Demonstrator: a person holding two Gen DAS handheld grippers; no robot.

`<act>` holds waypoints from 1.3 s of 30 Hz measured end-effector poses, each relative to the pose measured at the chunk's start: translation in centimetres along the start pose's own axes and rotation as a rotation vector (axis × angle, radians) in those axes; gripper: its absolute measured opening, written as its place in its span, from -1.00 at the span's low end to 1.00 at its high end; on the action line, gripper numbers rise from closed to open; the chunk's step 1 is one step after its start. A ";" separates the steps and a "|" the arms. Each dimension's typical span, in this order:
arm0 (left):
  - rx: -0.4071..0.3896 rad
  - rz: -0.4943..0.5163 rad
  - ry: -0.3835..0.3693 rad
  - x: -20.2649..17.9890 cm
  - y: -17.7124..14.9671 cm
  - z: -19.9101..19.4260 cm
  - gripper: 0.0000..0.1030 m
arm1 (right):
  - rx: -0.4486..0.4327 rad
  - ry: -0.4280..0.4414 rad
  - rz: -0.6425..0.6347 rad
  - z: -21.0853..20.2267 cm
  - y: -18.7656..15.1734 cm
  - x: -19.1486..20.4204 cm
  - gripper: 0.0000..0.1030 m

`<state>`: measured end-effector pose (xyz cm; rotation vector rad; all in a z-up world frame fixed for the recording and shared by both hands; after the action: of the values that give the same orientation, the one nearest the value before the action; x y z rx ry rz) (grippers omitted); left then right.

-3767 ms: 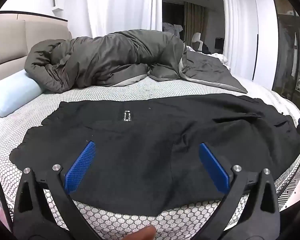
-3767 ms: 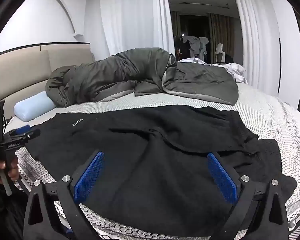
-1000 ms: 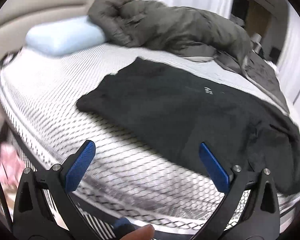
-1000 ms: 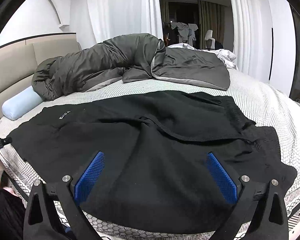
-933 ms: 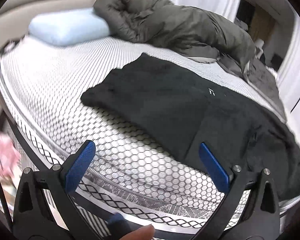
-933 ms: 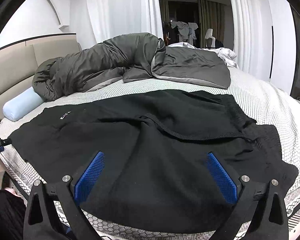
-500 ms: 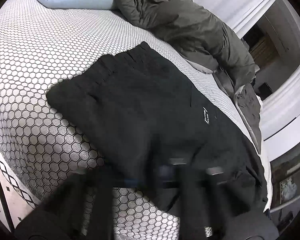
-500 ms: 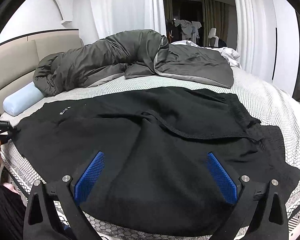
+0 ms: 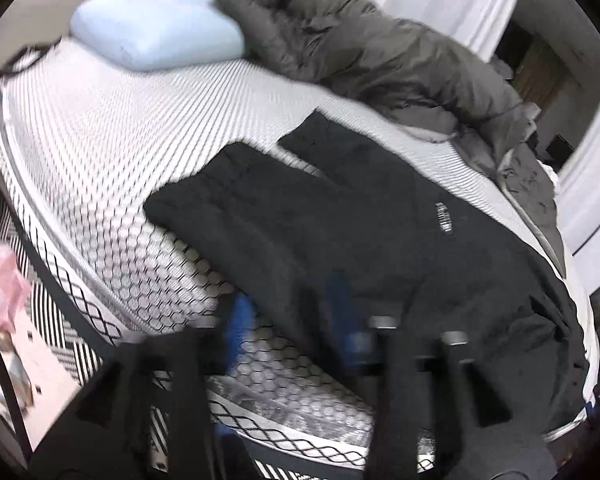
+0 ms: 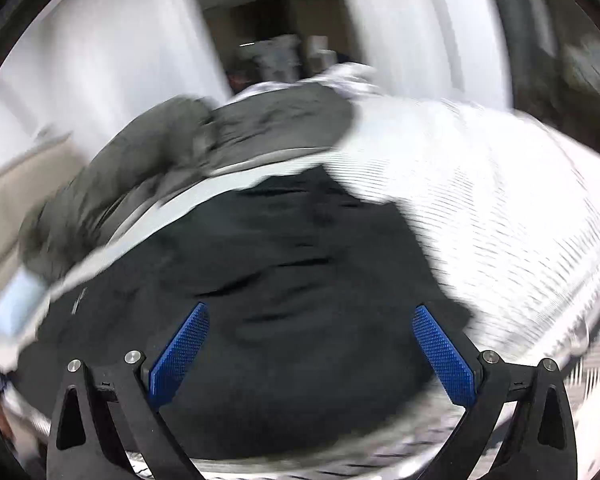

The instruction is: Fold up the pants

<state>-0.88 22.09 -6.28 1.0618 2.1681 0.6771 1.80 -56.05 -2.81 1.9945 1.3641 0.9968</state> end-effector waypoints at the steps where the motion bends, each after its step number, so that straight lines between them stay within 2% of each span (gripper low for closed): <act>1: -0.019 0.019 -0.001 -0.6 0.0 -0.9 0.43 | 0.001 -0.022 0.034 -0.3 0.1 -1.8 1.00; 2: -0.048 0.048 -0.003 -1.5 0.0 -1.7 0.63 | 0.004 -0.041 0.053 -0.5 0.1 -3.1 1.00; 3: -0.066 0.068 -0.005 -2.1 -0.1 -2.3 0.70 | 0.008 -0.055 0.073 -0.7 0.0 -4.2 1.00; 5: -0.076 0.123 -0.022 -4.0 -0.3 -2.9 1.00 | 0.025 0.005 0.128 -0.7 -0.2 -5.7 1.00; 6: -0.068 0.165 -0.050 -5.6 -0.6 -2.8 0.99 | 0.054 0.059 0.166 -0.2 -0.4 -6.1 1.00; 8: -0.056 0.215 -0.082 -7.6 -0.9 -2.5 0.99 | 0.116 0.081 0.200 1.1 -0.7 -6.8 1.00; 9: -0.045 0.243 -0.094 -8.9 -1.2 -2.1 0.99 | 0.155 0.092 0.221 1.9 -0.9 -7.0 0.89; 10: -0.035 0.263 -0.103 -10.1 -1.5 -1.6 0.99 | 0.178 0.110 0.245 2.6 -1.1 -6.9 0.60; 12: -0.017 0.286 -0.128 -12.1 -2.1 -0.8 0.99 | 0.197 0.136 0.267 3.3 -1.0 -6.5 0.38; 14: 0.004 0.302 -0.151 -14.0 -2.6 0.3 0.99 | 0.167 0.084 0.200 3.2 -0.6 -5.6 -0.18; 15: 0.017 0.315 -0.163 -15.1 -2.8 0.9 0.99 | 0.147 0.071 0.164 2.9 -0.3 -5.0 -0.64; 17: 0.024 0.333 -0.168 -16.4 -3.1 2.1 0.99 | 0.084 0.070 0.121 1.3 0.3 -4.5 -0.74; 18: 0.027 0.348 -0.166 -17.3 -3.3 2.6 0.99 | 0.072 0.029 0.106 0.7 0.1 -4.9 -0.75; 19: 0.025 0.357 -0.159 -18.1 -3.5 3.2 0.99 | 0.103 -0.022 0.140 0.8 -0.5 -6.3 -0.75; 21: 0.026 0.360 -0.151 -19.2 -3.5 4.8 0.99 | 0.192 -0.023 0.254 2.0 -1.6 -8.6 -0.71; 22: 0.037 0.360 -0.150 -20.0 -3.7 5.5 0.99 | 0.199 -0.015 0.281 2.0 -1.6 -9.1 -0.52; 23: 0.043 0.361 -0.152 -20.3 -3.9 5.9 0.99 | 0.168 -0.016 0.285 1.4 -1.2 -9.1 -0.36; 24: 0.048 0.372 -0.161 -21.1 -4.0 6.2 0.99 | 0.126 -0.040 0.268 0.6 -0.8 -9.0 0.05; 25: 0.042 0.388 -0.169 -21.9 -4.1 6.2 0.99 | 0.084 -0.079 0.252 -0.4 -0.5 -9.1 0.27; 28: 0.021 0.448 -0.186 -24.7 -3.9 6.3 0.99 | -0.007 -0.051 0.217 -1.9 0.8 -8.1 0.27; 30: 0.027 0.476 -0.211 -26.8 -3.8 6.4 0.99 | -0.012 -0.044 0.185 -1.6 1.6 -7.3 0.27; 32: 0.059 0.497 -0.281 -29.8 -3.7 7.3 0.99 | -0.013 -0.021 0.138 -0.8 2.6 -5.8 0.27; 33: 0.071 0.507 -0.336 -31.5 -3.9 7.9 0.99 | -0.012 -0.018 0.106 -0.3 3.1 -5.0 0.27; 35: 0.073 0.516 -0.376 -32.8 -4.4 8.4 0.99 | 0.002 -0.029 0.016 1.2 4.2 -3.3 0.27; 39: 0.103 0.526 -0.377 -34.0 -5.8 9.5 0.99 | 0.096 -0.061 -0.099 4.9 6.6 -1.4 0.27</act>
<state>19.42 -7.36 -6.23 1.6922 1.6212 0.5348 9.07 -59.80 -1.20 1.9879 1.4869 0.8341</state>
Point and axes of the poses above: each gripper's, at about its wrist camera, not at the fingertips, and z roughly the way its jaws point, x to its left, y to its top, the point moved 4 cm from there along z, roughly the way its jaws point, and after that the axes turned 1 degree about z, right-handed, at the moved point
